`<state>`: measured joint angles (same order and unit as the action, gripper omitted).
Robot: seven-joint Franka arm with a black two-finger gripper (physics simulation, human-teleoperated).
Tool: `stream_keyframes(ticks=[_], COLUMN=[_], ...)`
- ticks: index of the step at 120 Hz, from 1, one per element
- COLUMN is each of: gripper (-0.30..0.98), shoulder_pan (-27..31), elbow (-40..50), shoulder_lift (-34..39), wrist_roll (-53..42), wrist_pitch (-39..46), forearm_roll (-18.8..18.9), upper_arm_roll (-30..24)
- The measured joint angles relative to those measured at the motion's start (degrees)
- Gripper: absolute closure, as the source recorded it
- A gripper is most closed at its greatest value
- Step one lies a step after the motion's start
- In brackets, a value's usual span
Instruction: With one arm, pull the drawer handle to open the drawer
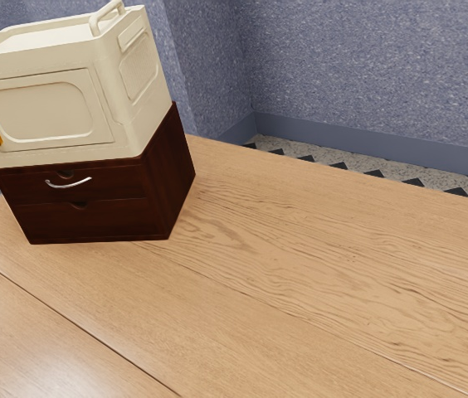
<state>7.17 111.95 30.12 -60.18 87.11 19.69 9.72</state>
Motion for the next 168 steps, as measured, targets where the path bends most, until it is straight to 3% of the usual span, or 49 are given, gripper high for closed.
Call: stream_keyframes(ticks=[35,72,133,168], gripper=[0.0,0.0,0.0,0.14], shoulder_pan=[8.47,12.88,14.91,14.76], elbow=[4.46,3.85,-3.89,-5.68], shoulder_lift=[-1.63,-7.5,-16.84,-21.76], wrist_roll=[-1.51,-3.52,-5.06,-5.78], wrist_pitch=[10.53,18.64,26.53,30.53], forearm_roll=[1.47,1.68,2.92,2.58], upper_arm_roll=[-0.13,0.0,0.42,1.72])
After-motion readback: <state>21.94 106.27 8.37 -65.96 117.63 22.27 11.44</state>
